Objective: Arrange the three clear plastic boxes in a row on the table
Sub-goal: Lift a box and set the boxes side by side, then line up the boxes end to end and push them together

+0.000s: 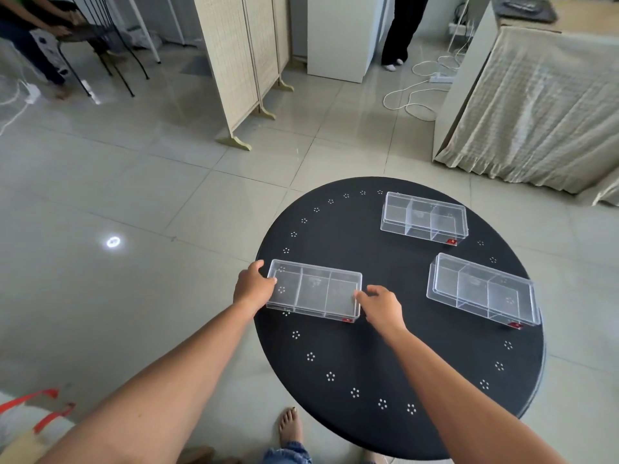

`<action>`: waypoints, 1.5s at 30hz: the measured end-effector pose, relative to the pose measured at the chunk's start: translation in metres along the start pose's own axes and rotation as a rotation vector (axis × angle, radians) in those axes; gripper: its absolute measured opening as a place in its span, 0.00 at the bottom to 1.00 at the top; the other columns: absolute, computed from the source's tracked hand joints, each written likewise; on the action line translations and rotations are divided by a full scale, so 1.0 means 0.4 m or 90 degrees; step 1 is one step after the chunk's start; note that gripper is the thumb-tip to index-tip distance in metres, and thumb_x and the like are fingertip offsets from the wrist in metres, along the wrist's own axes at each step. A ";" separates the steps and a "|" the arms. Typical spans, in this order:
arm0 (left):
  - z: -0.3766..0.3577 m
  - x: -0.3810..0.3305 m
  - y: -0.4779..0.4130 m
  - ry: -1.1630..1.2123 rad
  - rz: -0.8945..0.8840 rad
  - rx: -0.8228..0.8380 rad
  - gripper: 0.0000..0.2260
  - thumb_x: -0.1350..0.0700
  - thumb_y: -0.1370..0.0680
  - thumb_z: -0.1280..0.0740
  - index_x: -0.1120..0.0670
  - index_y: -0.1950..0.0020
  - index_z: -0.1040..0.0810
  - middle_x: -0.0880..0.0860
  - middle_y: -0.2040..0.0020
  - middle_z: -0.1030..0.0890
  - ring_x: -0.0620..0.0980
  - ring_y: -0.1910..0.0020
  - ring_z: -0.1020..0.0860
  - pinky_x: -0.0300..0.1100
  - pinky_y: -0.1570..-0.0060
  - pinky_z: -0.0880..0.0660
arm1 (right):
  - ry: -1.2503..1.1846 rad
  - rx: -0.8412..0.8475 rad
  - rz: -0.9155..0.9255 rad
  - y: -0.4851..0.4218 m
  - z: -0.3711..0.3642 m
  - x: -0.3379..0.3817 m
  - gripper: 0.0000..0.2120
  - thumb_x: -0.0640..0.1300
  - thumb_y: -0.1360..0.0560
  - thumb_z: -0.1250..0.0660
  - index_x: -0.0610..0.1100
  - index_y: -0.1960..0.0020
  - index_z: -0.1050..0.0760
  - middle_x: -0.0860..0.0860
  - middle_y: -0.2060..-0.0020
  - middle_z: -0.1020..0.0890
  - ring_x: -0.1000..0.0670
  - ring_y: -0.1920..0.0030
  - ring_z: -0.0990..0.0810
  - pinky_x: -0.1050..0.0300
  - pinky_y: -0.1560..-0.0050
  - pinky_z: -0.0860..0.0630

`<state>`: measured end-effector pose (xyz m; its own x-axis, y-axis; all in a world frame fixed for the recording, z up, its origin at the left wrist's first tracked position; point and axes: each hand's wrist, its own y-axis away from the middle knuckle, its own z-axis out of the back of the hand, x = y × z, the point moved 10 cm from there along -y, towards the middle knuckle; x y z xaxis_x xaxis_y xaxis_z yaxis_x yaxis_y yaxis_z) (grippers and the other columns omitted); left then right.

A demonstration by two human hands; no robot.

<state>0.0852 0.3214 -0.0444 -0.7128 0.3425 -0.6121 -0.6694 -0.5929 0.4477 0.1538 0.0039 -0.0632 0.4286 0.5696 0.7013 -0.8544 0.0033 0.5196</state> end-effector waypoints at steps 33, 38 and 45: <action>-0.747 -0.547 0.247 -0.010 -0.118 0.395 0.27 0.60 0.27 0.34 0.51 0.27 0.31 0.54 0.42 0.19 0.53 0.53 0.21 0.48 0.46 0.22 | -0.058 -0.232 -0.178 -0.113 0.680 -0.387 0.26 0.44 0.28 0.41 0.42 0.30 0.29 0.43 0.41 0.17 0.40 0.45 0.20 0.55 0.56 0.28; -0.680 -0.549 0.198 -0.034 -0.142 0.312 0.23 0.62 0.25 0.35 0.53 0.30 0.27 0.53 0.40 0.19 0.55 0.45 0.20 0.46 0.50 0.24 | -0.043 -0.227 -0.137 -0.132 0.638 -0.331 0.21 0.40 0.28 0.43 0.46 0.37 0.24 0.46 0.50 0.16 0.43 0.55 0.21 0.59 0.68 0.33; -0.535 -0.515 0.083 -0.084 -0.160 0.218 0.26 0.60 0.26 0.35 0.50 0.27 0.30 0.54 0.39 0.20 0.57 0.46 0.19 0.46 0.49 0.21 | -0.040 -0.175 -0.094 -0.156 0.516 -0.208 0.20 0.38 0.27 0.42 0.46 0.37 0.23 0.57 0.64 0.21 0.48 0.56 0.22 0.63 0.67 0.33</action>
<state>0.2549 0.0753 -0.0428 -0.5247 0.5483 -0.6511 -0.8402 -0.2107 0.4997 0.2321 -0.2132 -0.0531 0.5641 0.4946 0.6612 -0.8252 0.3095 0.4725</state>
